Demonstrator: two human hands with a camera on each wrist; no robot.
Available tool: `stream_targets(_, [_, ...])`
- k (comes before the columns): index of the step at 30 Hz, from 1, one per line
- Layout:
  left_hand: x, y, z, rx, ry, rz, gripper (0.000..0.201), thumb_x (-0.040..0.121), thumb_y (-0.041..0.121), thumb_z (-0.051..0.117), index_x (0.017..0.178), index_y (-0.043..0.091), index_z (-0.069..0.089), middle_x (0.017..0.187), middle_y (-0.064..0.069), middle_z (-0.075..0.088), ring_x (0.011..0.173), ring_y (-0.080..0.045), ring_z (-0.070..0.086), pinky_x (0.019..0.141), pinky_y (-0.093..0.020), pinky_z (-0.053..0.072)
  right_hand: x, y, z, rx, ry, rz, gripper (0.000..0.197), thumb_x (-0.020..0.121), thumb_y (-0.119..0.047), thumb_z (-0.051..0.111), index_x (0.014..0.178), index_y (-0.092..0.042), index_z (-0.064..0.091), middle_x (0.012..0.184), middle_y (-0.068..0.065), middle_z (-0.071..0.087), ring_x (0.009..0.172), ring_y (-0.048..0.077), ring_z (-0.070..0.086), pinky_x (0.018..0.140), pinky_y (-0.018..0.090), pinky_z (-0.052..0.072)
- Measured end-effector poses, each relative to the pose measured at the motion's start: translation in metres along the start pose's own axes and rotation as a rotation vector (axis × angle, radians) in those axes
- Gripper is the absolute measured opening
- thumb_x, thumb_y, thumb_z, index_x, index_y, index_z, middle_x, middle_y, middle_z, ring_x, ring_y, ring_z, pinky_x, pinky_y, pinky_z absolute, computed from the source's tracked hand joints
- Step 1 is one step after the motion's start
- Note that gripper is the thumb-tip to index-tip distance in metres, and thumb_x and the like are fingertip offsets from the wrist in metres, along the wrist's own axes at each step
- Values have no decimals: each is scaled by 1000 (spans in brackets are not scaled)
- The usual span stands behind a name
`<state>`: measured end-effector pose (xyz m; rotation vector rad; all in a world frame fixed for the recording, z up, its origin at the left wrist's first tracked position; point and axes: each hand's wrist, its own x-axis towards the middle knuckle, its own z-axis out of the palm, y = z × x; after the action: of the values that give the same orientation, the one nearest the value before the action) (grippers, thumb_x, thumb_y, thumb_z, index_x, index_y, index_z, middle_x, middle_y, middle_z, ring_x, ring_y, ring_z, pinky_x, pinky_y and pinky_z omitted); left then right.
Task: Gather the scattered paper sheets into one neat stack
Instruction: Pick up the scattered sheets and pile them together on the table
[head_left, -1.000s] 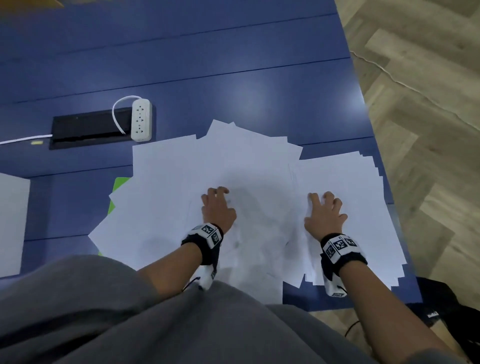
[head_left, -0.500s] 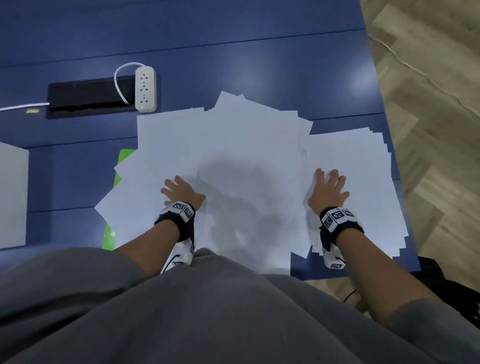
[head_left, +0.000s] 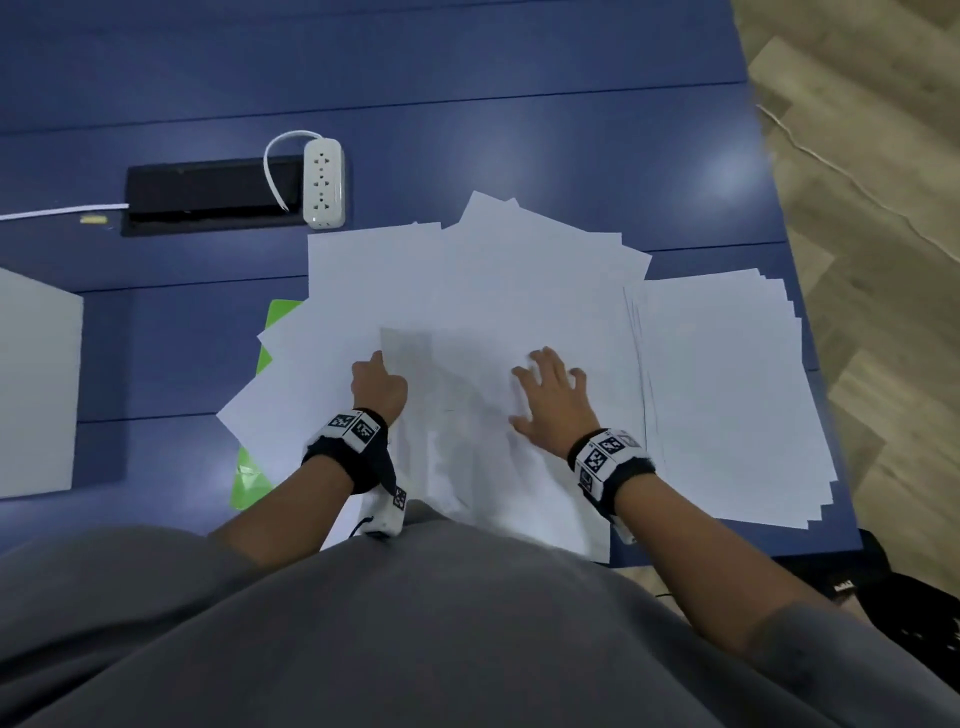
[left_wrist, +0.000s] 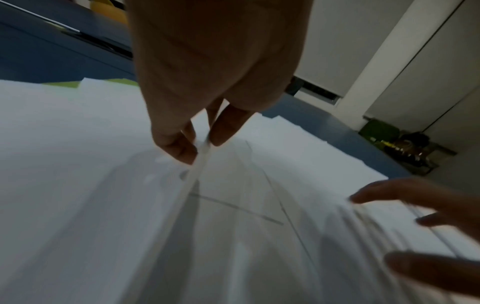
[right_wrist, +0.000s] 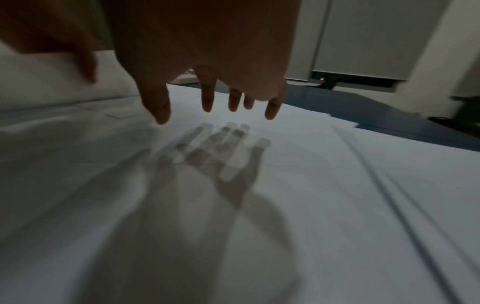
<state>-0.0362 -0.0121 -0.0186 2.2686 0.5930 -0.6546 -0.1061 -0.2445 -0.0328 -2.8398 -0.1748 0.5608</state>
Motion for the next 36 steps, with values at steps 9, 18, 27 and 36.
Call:
stream_targets(9, [-23,29,-54,-631,-186,226,19,96,14,51,108,9,65,105,-11,68,90,-24,65,84,-39,52,14,-47,16,-66,-185,95,96,79,-55,66,148,-14,14,157,20,1,143,44,-3,110,62,19])
stream_targets(18, [4,3,-102,-582,-55,222,22,97,21,52,113,12,63,105,-5,68,89,-22,65,80,-35,52,11,-66,21,-126,-233,157,78,83,-38,62,144,-6,27,157,21,-1,143,46,-3,106,60,23])
stream_targets(27, [25,-57,-104,-312,-54,40,17,94,23,53,95,11,65,101,-14,69,88,-28,64,85,-44,53,30,-47,-19,247,125,326,21,91,-26,54,106,-11,56,102,8,61,98,28,58,72,34,45])
stream_targets(36, [25,-37,-79,-375,-153,78,35,88,10,51,122,12,60,116,-10,65,104,-30,62,95,-46,49,48,-48,-94,601,695,283,16,91,-23,49,99,-15,61,83,-6,61,76,23,53,74,40,46])
